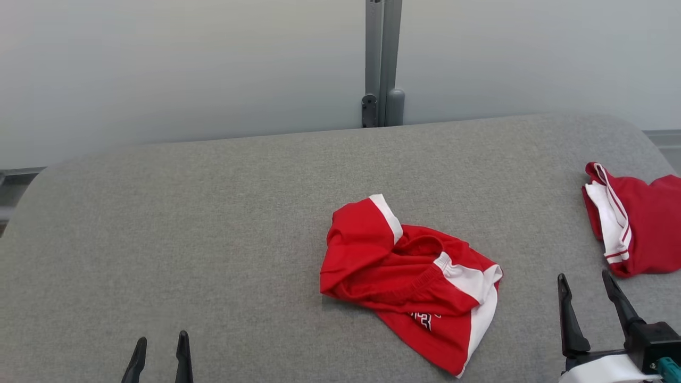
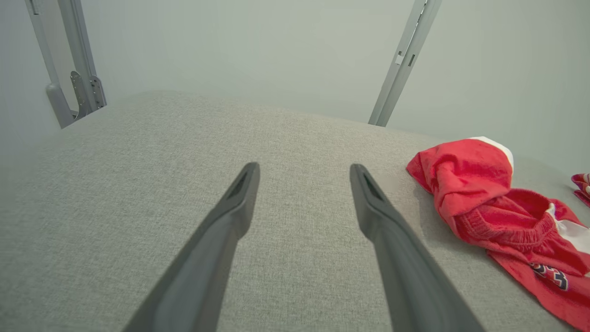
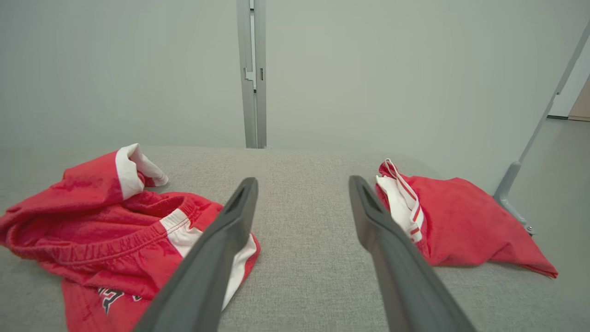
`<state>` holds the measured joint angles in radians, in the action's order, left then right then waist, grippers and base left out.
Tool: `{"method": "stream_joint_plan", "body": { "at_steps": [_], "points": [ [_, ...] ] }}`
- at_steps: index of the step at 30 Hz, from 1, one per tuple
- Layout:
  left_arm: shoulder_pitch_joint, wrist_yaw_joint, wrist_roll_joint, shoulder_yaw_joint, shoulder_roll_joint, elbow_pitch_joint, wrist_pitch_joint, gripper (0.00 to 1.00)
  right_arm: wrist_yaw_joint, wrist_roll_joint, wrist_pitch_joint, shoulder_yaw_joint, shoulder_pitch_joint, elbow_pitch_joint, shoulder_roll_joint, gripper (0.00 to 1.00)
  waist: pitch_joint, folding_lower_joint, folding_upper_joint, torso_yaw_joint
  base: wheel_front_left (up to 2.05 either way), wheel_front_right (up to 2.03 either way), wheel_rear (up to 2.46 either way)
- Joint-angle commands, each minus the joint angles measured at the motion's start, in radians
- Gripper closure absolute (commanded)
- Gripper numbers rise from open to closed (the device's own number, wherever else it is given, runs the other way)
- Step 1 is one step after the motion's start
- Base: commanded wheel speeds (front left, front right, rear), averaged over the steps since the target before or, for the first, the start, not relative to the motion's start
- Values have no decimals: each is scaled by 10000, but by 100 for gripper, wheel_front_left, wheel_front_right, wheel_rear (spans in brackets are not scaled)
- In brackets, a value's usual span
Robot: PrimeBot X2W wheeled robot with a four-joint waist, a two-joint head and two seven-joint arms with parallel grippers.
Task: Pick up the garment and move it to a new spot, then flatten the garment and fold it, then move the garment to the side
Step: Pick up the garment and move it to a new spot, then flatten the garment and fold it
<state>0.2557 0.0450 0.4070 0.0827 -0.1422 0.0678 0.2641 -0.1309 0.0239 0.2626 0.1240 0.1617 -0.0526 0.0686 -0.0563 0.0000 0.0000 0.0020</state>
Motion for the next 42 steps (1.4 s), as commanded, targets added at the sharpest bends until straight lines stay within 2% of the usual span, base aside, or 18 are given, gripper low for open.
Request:
{"method": "stream_joint_plan", "body": {
  "at_steps": [1,4,9,17,22,26,30,33,36,40,42],
  "points": [
    [211,147,-276,-166,60,100,-4,0,4,-66,30,21,143,-102,-25,0,-268,0,0,280,0,0,0],
    [341,495,-768,-563,284,228,-2,0,4,-104,31,5,203,-421,-65,0,-339,0,0,348,0,0,0],
    [369,772,-1294,-899,524,335,-2,0,4,-151,30,-83,173,-714,-117,0,-424,0,0,380,0,0,0],
    [244,864,-1520,-1026,723,329,-2,0,4,1,30,-321,-61,-791,-160,0,-393,0,0,312,0,0,0],
    [-71,866,-1521,-493,604,-1,-3,0,4,65,31,-381,-214,-633,-165,0,-269,0,0,77,0,0,0],
    [-776,868,-1302,763,494,-494,-1,0,4,16,30,-272,-398,-395,-166,0,-46,0,0,-337,0,0,0],
    [-2068,868,-1136,2852,147,-667,-46,0,4,-69,30,-304,-651,-202,-172,0,245,0,0,-985,0,0,0],
    [-3490,868,-804,4752,-163,-561,-764,0,4,-61,30,-355,-863,-23,-164,0,611,0,0,-1568,0,0,0],
    [-4911,847,-480,5855,-170,-100,-1721,0,4,51,30,-403,-1006,190,-174,0,1141,0,0,-2123,0,0,0],
    [-6217,851,21,6604,11,923,-2938,0,4,286,30,-482,-1236,313,-171,0,1852,0,0,-2865,0,0,0],
    [-6585,843,306,6615,141,1523,-3520,0,4,505,30,-396,-1300,308,-166,0,2097,0,0,-3183,0,0,0]
  ]
}}
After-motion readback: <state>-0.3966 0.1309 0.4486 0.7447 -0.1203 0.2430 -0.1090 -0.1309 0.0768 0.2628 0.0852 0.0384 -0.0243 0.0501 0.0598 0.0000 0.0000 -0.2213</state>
